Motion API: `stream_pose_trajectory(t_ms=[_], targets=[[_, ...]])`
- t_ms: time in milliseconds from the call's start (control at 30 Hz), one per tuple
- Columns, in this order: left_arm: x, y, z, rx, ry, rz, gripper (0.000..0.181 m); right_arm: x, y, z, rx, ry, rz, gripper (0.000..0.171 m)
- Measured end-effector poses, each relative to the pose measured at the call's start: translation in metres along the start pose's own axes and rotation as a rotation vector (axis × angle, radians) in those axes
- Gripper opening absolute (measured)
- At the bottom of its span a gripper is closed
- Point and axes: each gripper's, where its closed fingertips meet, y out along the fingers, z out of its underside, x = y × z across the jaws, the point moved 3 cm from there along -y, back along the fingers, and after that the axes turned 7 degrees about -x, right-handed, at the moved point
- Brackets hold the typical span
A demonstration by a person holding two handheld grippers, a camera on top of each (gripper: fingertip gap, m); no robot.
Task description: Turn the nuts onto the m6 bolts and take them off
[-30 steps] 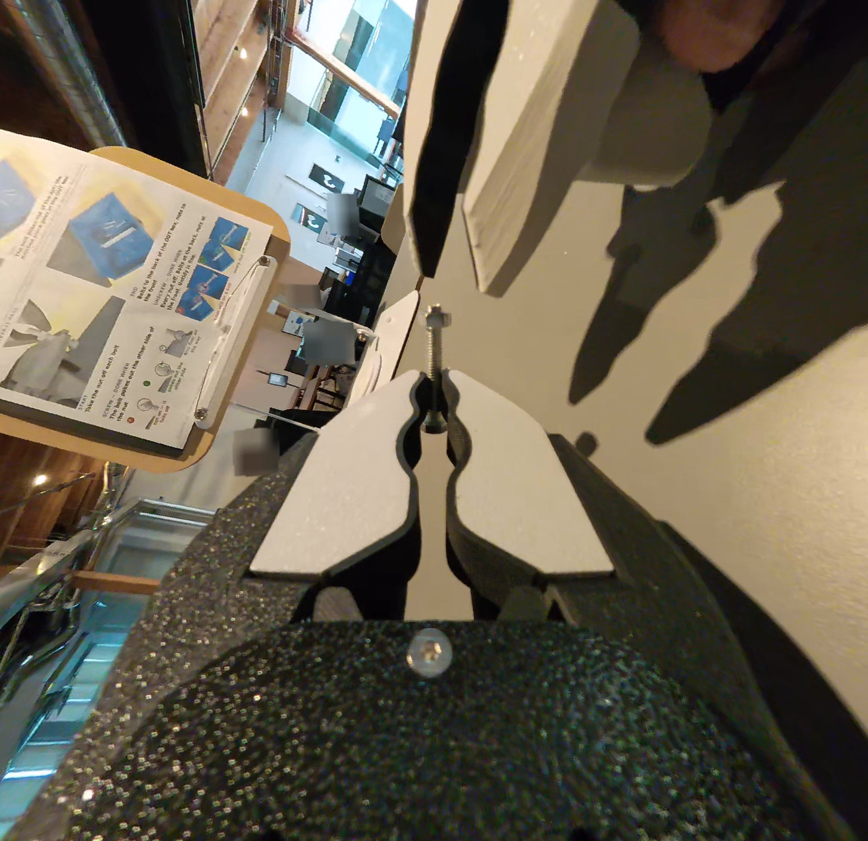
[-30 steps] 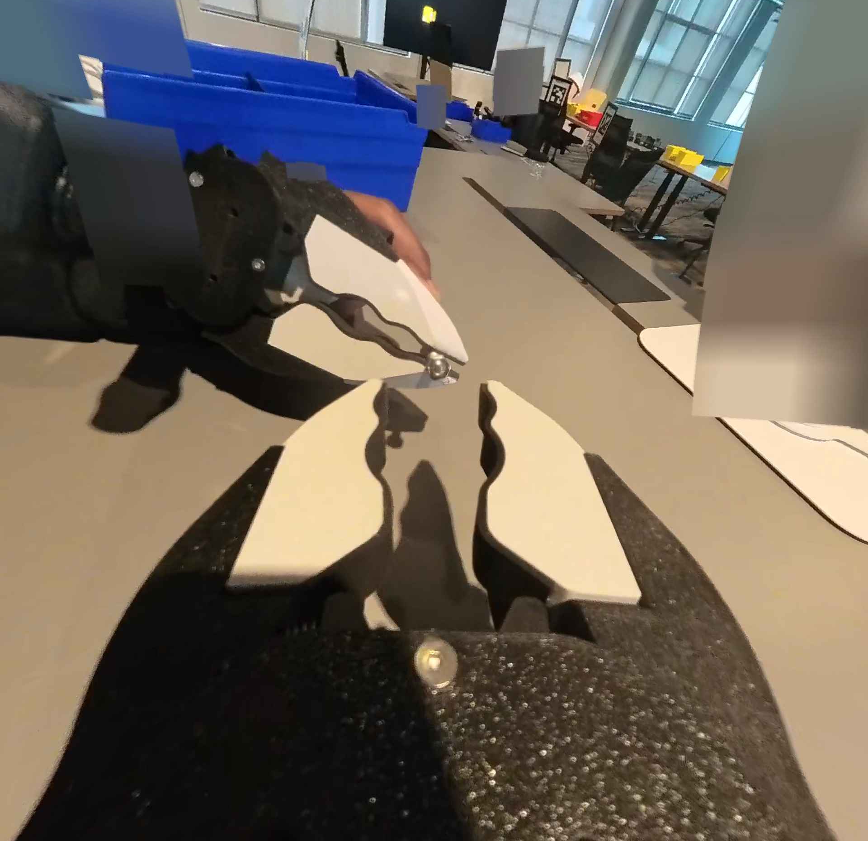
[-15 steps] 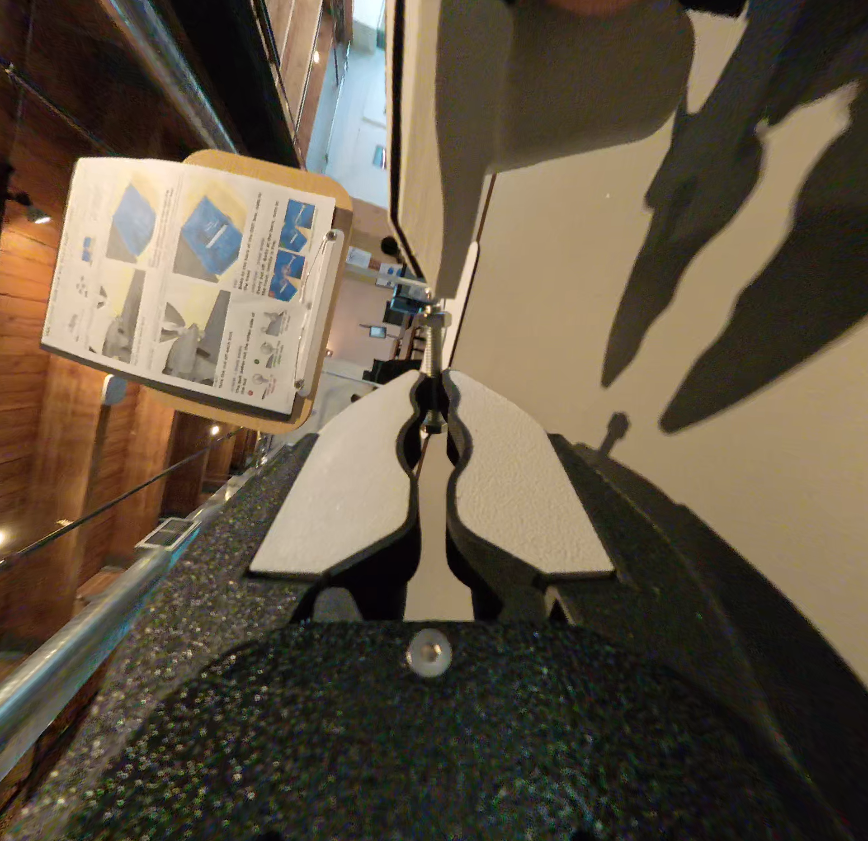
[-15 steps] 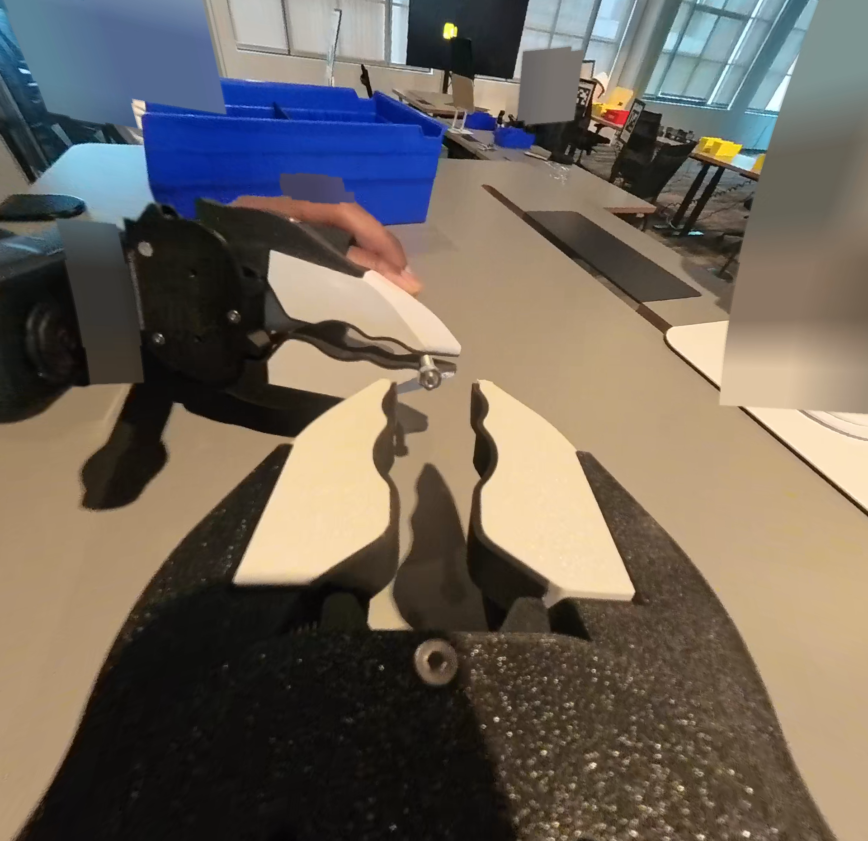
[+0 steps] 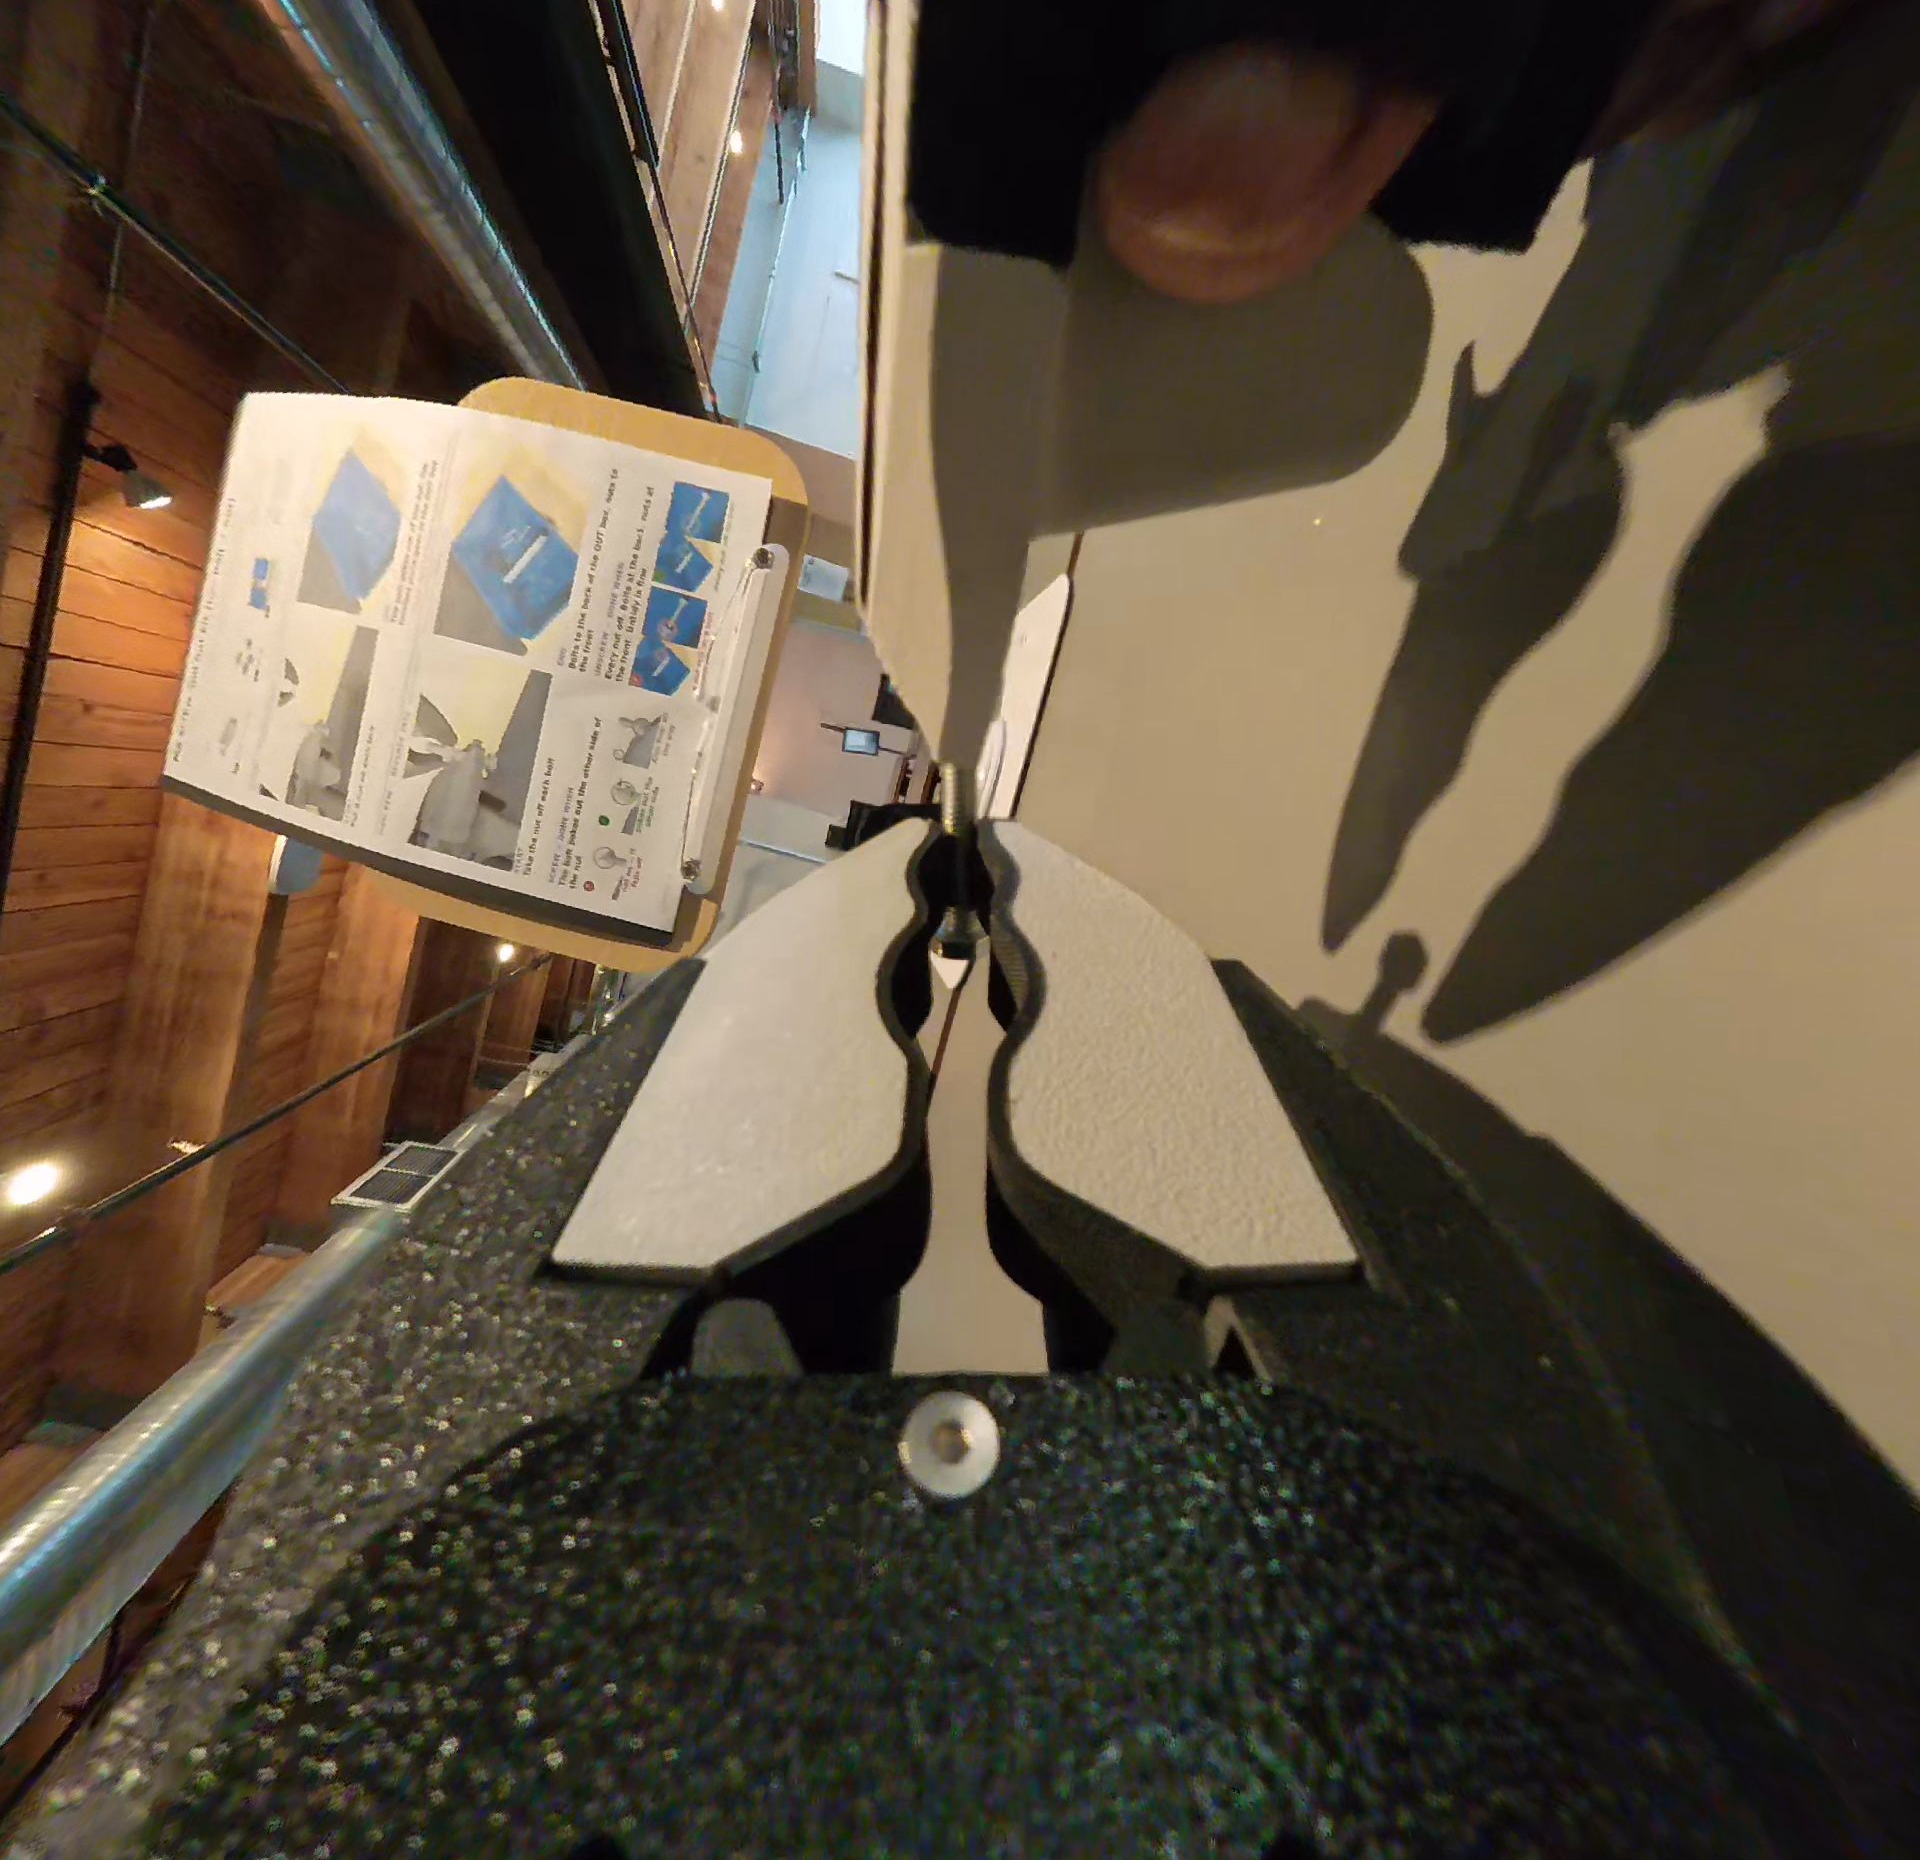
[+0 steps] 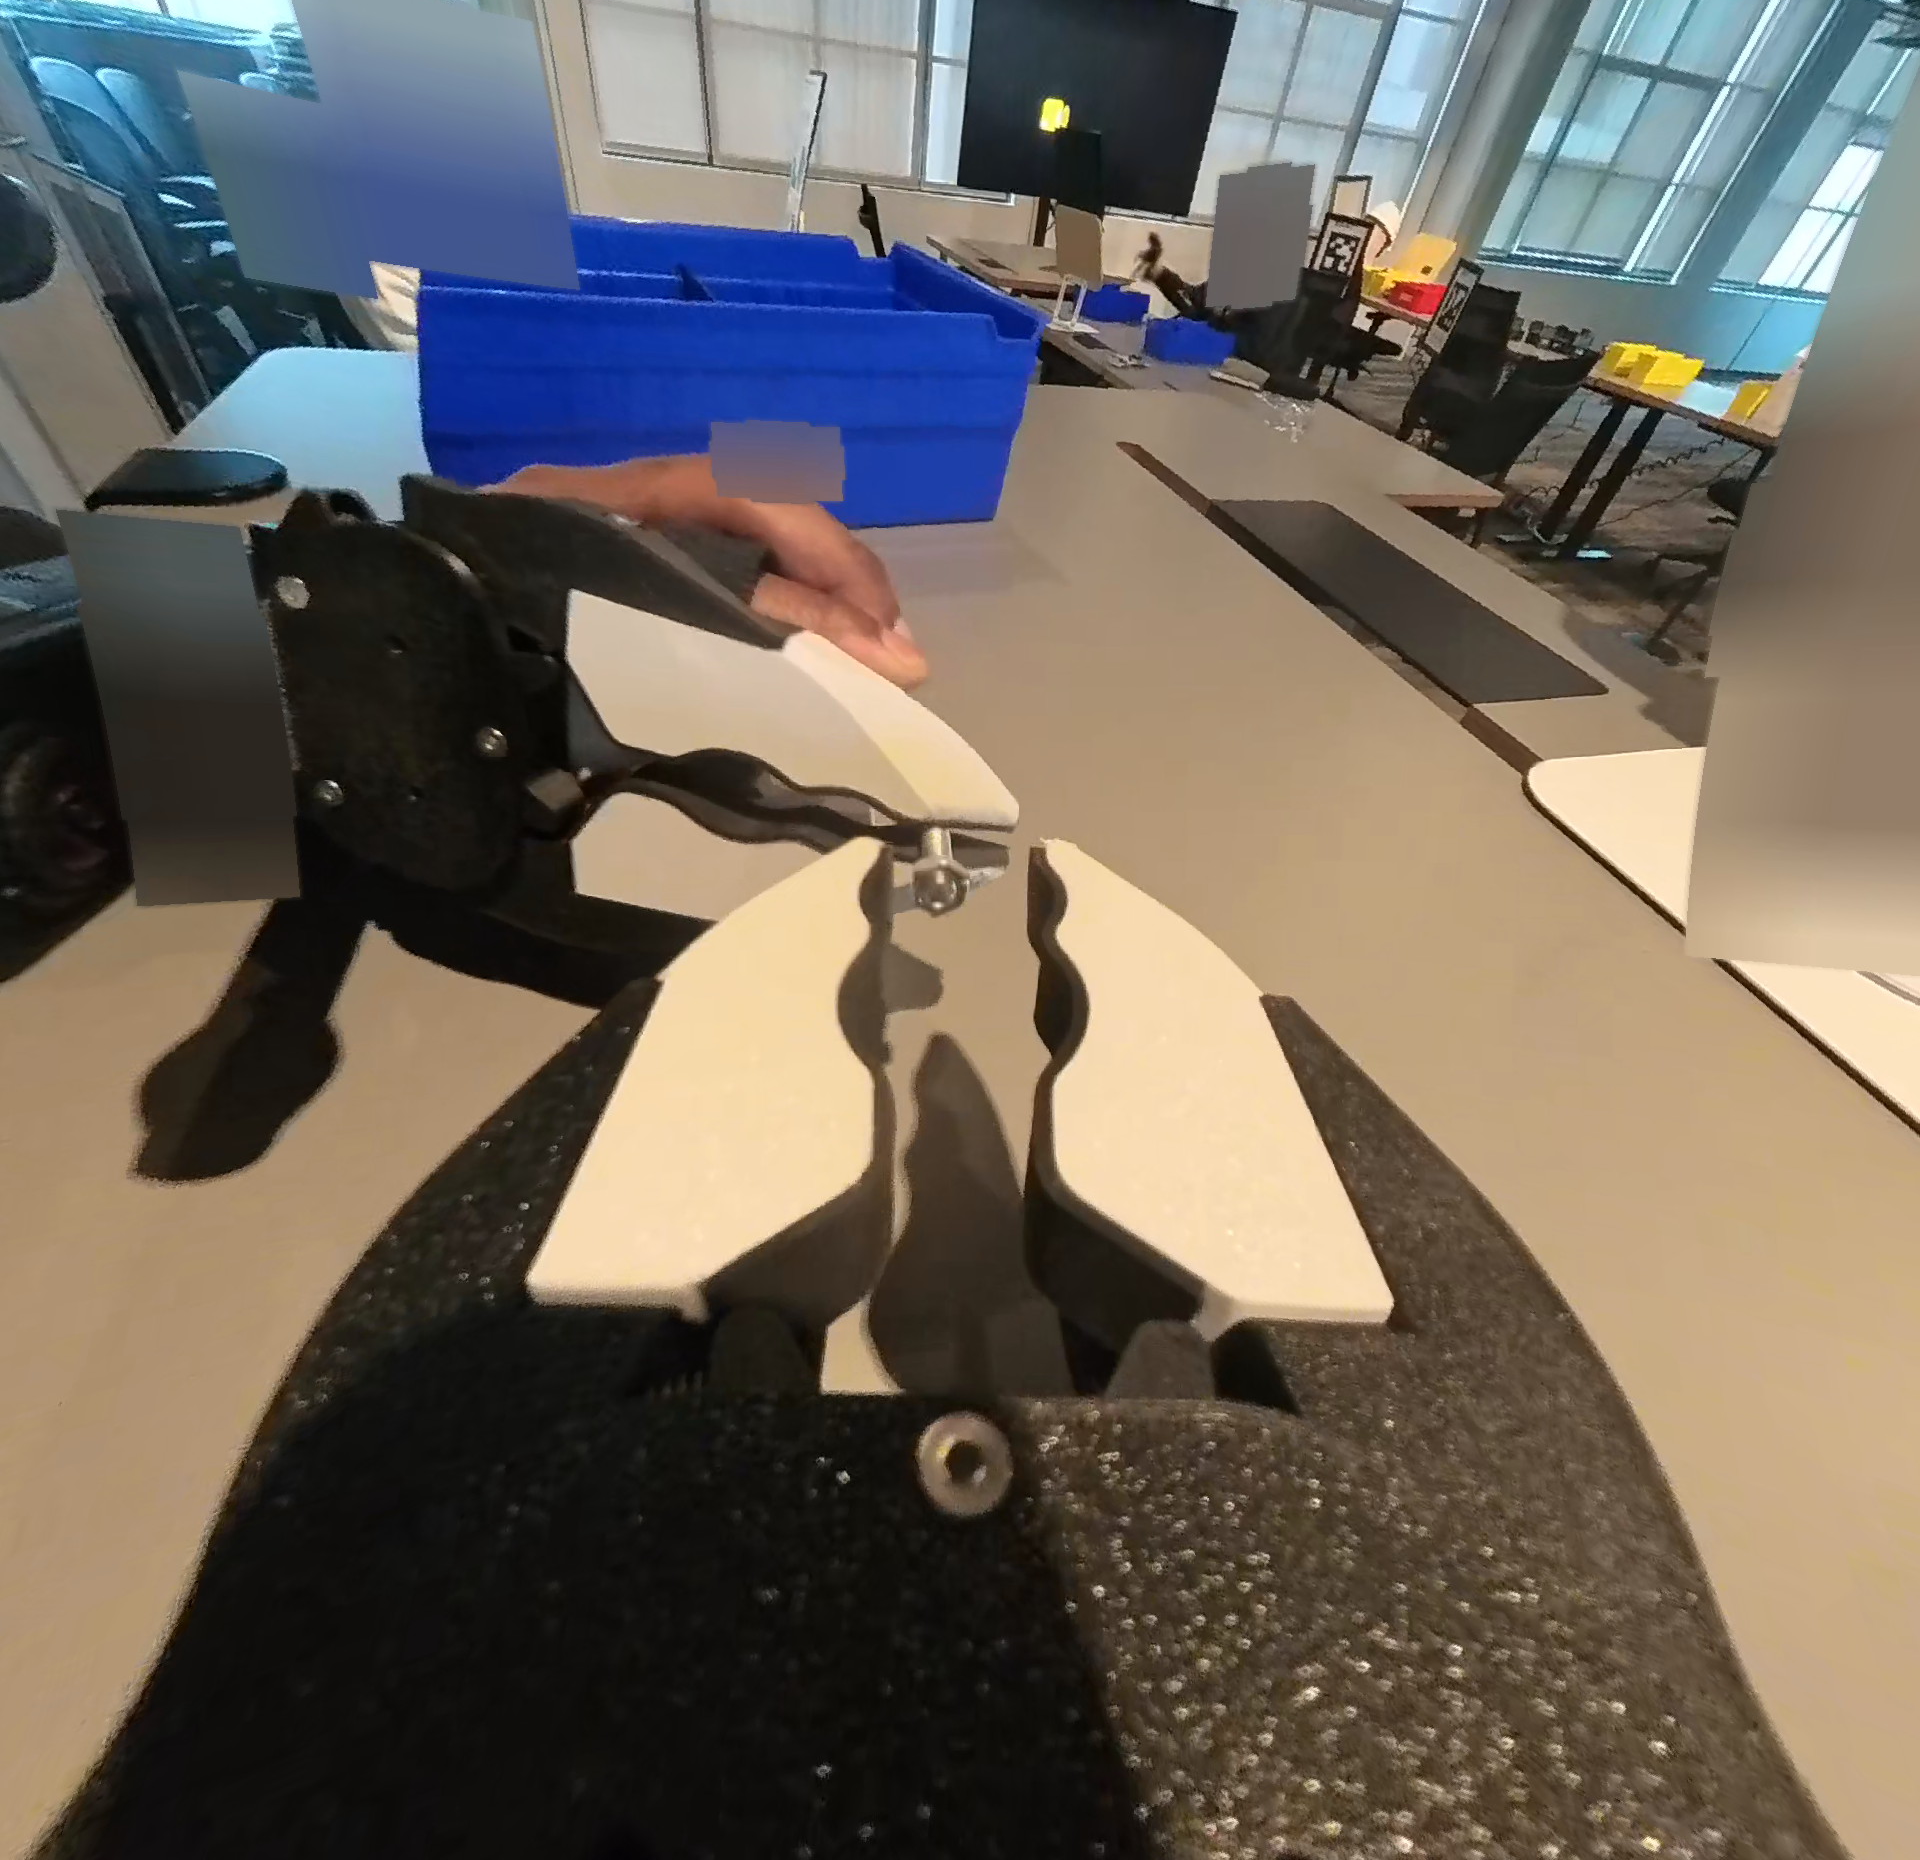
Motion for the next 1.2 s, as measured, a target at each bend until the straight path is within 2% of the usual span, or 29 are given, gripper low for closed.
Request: stream_pose_trajectory(t_ms=[433, 600, 700, 767, 900, 967, 1067, 1200], targets=[[0.007, -0.004, -0.004, -0.02, -0.002, -0.011, 0.006, 0.008, -0.001, -0.002, 0.024, -0.028, 0.038, 0.022], [0.007, -0.003, -0.006, -0.016, 0.035, -0.022, 0.006, 0.006, -0.002, 0.0, 0.035, 0.048, 0.047, 0.015], [0.011, -0.002, -0.008, -0.005, 0.092, -0.057, 0.006, 0.007, -0.002, -0.003, 0.012, 0.211, 0.049, 0.011], [0.014, -0.003, -0.009, 0.012, 0.147, -0.089, 0.006, 0.007, -0.002, -0.005, -0.02, 0.392, 0.058, 0.01], [0.018, -0.005, -0.015, 0.021, 0.192, -0.126, 0.005, 0.011, -0.005, -0.008, -0.201, 0.902, 0.009, 0.011], [0.015, -0.006, -0.016, 0.029, 0.163, -0.115, 0.005, 0.012, -0.008, -0.009, -0.3, 1.033, -0.026, 0.015], [0.012, -0.009, -0.018, 0.038, 0.09, -0.08, 0.005, 0.017, -0.018, -0.016, -0.33, 0.947, -0.038, 0.033], [0.003, -0.02, -0.025, 0.039, -0.025, -0.009, 0.005, 0.022, -0.036, -0.026, -0.217, 0.577, 0.017, 0.036]])
